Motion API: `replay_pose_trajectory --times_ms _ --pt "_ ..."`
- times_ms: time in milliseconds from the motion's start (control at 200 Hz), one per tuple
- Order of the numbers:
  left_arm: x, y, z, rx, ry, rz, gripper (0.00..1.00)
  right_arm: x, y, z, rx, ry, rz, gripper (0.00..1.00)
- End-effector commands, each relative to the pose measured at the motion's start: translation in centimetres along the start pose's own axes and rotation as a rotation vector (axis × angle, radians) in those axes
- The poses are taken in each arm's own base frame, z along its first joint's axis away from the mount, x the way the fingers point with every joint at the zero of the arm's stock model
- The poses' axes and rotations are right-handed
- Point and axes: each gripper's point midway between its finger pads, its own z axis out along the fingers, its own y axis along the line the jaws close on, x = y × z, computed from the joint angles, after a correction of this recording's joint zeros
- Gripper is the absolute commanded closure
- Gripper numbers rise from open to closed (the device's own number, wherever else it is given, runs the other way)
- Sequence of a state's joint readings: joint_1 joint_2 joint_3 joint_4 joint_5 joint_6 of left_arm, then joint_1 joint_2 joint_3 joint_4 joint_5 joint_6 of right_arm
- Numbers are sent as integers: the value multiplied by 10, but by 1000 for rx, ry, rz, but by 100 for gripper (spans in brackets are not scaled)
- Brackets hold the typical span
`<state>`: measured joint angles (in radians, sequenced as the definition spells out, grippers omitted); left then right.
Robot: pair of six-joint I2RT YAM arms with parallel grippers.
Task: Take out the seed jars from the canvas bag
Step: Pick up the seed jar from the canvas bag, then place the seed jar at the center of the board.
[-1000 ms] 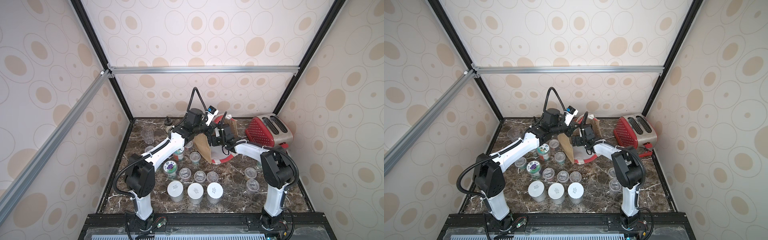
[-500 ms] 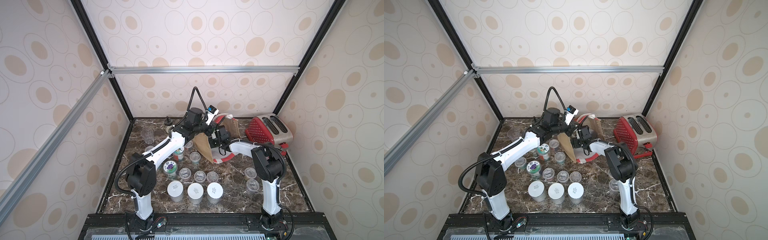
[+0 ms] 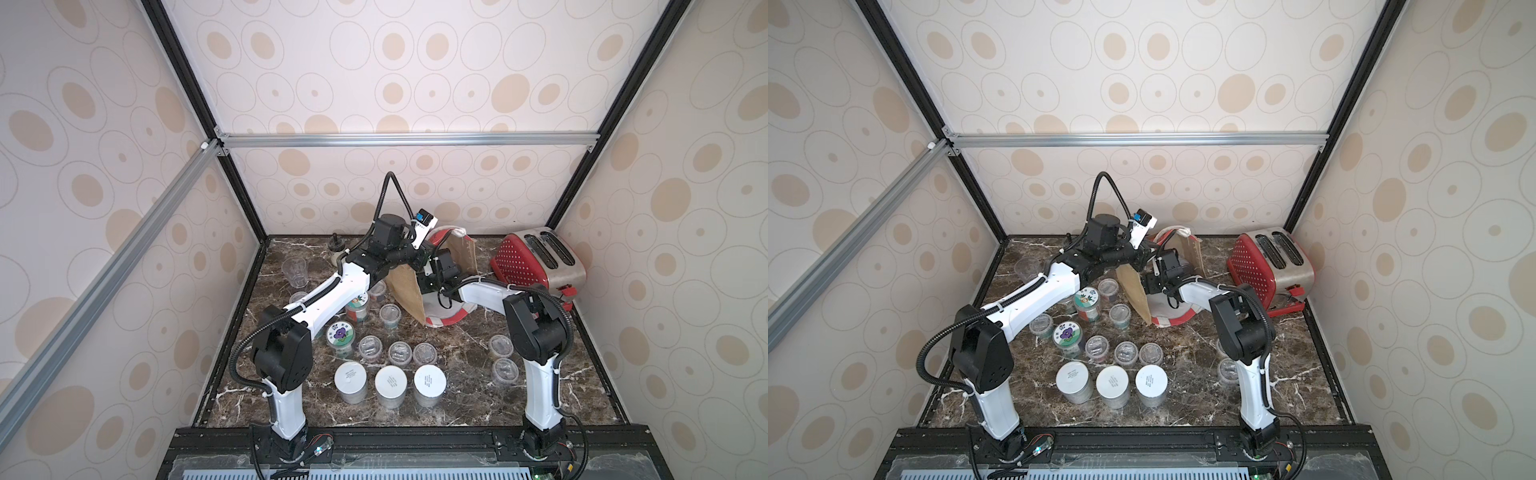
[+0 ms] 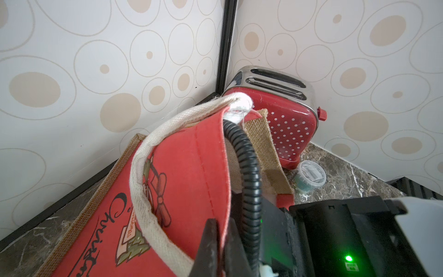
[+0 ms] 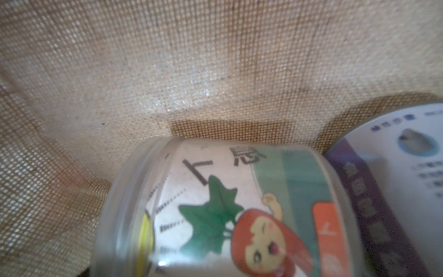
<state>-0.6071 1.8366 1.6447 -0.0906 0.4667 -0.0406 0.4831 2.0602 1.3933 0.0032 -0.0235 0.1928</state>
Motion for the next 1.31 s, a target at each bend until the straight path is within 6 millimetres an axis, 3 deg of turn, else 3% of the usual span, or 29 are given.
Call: replay_pose_trajectory --times_ms 0,200,330,710,905,1090,1200,1300 --pt "-14 -34 1 118 -21 15 100 -26 10 -32 -34 -59 7 30" --pt "-15 -8 2 -20 -28 -9 100 -34 30 -73 -137 -76 44 33" --pt "-14 5 5 -84 -31 -28 100 -28 37 -101 -182 -61 75 33" --pt "-14 30 1 -191 -42 -45 100 -16 37 -196 -295 -97 190 34" --pt "-14 42 -13 -229 -46 -40 100 -16 9 -252 -367 -177 344 35" --pt "-14 49 -21 -250 -43 -24 100 -20 -37 -301 -372 -283 491 35" --pt "-14 51 -24 -261 -41 -15 100 -17 -67 -318 -328 -325 579 35" --pt "-16 52 -27 -266 -48 -8 100 -8 -98 -316 -267 -337 680 37"
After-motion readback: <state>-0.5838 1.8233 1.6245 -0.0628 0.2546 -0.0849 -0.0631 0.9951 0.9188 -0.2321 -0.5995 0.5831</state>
